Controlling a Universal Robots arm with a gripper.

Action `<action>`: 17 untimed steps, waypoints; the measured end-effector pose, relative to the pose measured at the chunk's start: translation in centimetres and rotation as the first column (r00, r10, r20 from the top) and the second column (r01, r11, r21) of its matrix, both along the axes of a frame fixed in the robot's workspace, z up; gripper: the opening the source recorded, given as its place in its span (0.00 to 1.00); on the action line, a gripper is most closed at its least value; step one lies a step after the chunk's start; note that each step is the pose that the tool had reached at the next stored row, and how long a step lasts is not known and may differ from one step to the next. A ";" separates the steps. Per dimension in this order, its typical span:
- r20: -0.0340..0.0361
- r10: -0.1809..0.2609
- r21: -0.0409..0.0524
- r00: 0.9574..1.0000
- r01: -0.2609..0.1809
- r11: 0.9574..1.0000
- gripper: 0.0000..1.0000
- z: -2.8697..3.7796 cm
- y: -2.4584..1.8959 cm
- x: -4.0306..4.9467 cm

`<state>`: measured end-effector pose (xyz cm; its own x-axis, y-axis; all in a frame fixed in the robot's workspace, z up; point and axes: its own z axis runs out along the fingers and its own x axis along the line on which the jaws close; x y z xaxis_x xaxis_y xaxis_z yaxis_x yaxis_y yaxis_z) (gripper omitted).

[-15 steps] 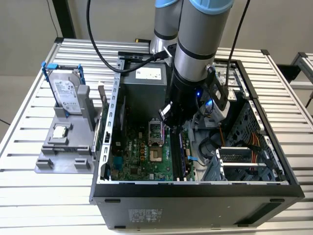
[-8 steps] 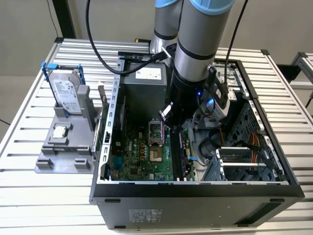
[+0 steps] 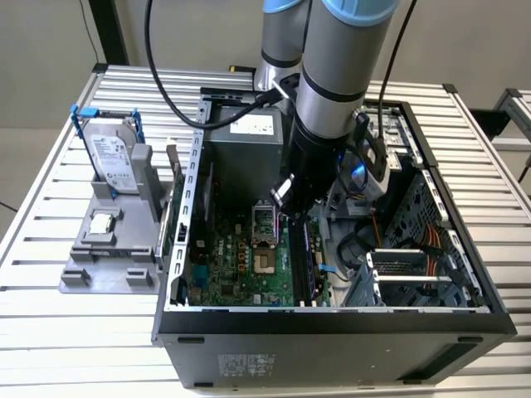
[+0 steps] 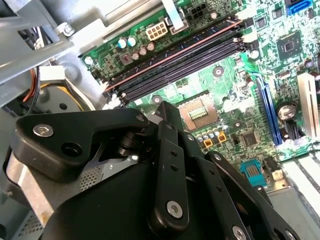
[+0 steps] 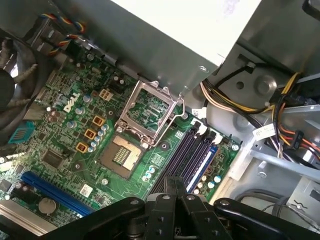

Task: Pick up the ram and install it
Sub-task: 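Press down the ram until it locks into place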

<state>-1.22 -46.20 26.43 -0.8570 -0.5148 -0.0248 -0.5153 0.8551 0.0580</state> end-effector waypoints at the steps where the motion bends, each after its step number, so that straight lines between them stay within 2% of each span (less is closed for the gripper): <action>1: 0.000 0.007 0.001 1.000 -0.007 1.000 0.00 0.00 0.00 0.00; 11: 0.000 0.082 0.011 0.997 -0.082 0.997 0.00 0.00 0.00 0.00; 14: 0.001 0.111 0.017 0.994 -0.111 0.994 0.00 -0.01 0.00 0.00; 17: 0.001 0.140 0.018 0.990 -0.140 0.990 0.00 -0.01 0.00 0.00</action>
